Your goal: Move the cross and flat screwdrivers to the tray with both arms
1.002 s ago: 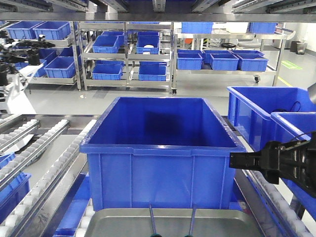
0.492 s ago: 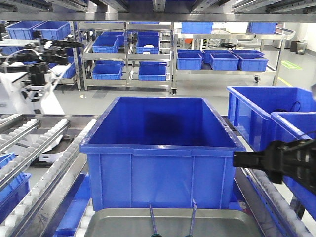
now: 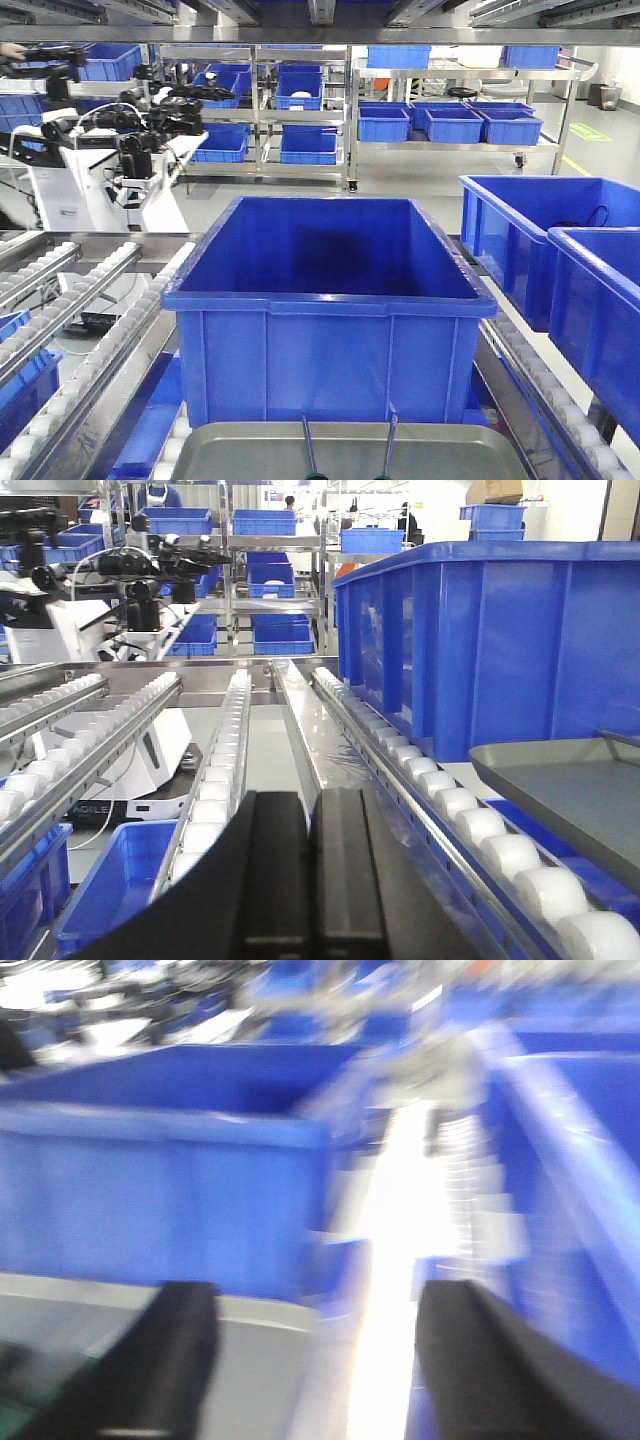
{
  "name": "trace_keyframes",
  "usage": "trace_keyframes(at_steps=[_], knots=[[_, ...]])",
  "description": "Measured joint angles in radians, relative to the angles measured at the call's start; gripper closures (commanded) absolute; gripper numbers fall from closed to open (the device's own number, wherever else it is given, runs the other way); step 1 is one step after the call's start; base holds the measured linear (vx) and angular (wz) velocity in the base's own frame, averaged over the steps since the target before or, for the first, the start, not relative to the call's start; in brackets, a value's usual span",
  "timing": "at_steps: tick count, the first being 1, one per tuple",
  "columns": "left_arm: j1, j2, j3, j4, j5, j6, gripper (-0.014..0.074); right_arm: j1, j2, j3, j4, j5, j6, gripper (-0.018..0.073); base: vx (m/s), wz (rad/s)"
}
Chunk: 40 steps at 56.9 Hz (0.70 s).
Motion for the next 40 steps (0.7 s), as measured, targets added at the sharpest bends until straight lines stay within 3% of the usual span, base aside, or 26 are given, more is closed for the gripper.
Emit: trace_keyframes(at_steps=[5,14,27,40], knots=[[0.0,0.0,0.0,0.0,0.0,0.0,0.0605,-0.044,-0.115,0.103,-0.058,-0.019,0.001,0.0391,0.0,0.0],[0.0,0.0,0.0,0.0,0.0,0.0,0.0605,-0.055,-0.293,0.241,-0.177,-0.058,0.075,0.0576,0.0,0.0],[0.0,0.0,0.0,0.0,0.005,0.0,0.0605,-0.056,-0.378,0.407,-0.256,-0.13,0.27,0.0571,0.0,0.0],[0.0,0.0,0.0,0.0,0.006,0.0,0.0605,-0.056,-0.378,0.408,-0.257,-0.162,0.308,0.0571,0.0,0.0]])
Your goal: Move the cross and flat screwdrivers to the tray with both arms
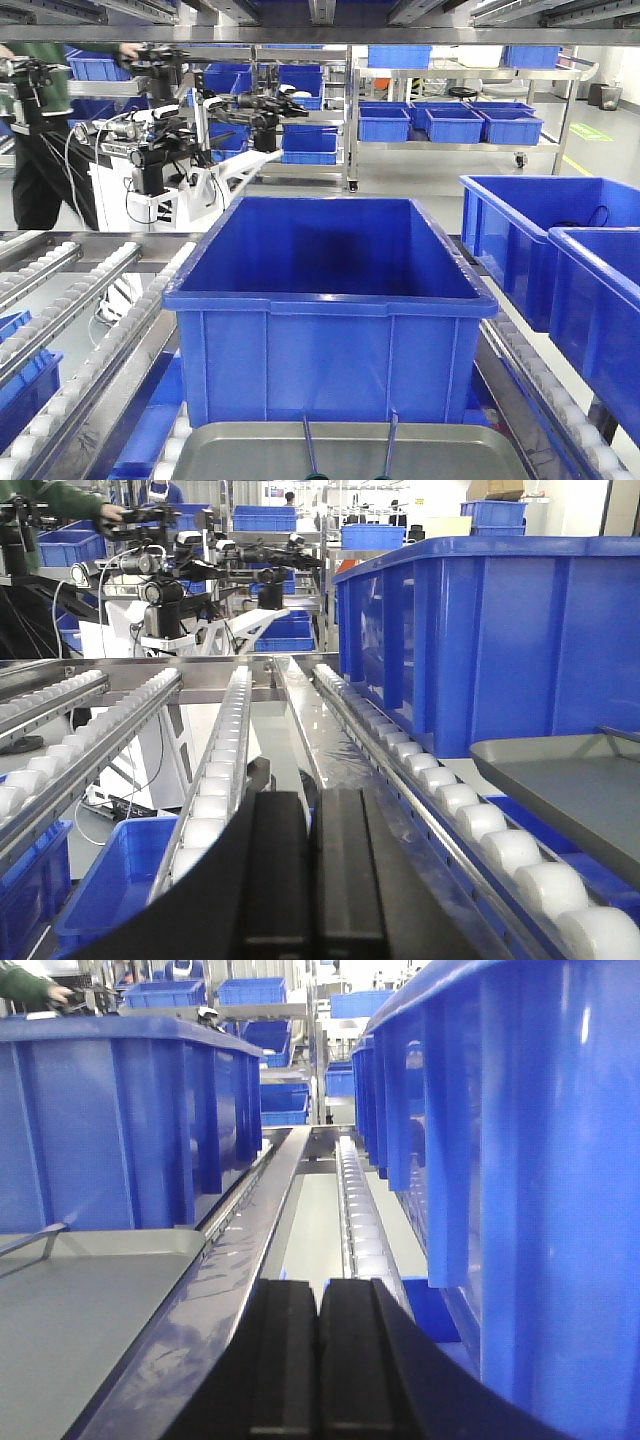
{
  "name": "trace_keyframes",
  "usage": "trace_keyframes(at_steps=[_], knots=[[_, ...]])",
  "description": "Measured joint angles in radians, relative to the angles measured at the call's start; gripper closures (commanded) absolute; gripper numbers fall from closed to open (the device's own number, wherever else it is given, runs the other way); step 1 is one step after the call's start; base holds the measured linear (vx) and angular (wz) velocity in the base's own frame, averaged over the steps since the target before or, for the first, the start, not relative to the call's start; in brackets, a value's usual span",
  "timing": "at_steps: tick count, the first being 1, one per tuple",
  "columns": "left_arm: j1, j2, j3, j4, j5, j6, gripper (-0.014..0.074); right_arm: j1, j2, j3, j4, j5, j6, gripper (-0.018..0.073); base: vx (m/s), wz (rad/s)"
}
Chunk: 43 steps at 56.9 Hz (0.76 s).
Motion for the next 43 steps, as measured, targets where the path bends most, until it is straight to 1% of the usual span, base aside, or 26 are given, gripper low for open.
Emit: trace_keyframes(at_steps=[43], knots=[[0.0,0.0,0.0,0.0,0.001,0.0,0.0604,0.0,0.0,0.0,-0.003,-0.001,0.002,0.0568,0.0,0.0]])
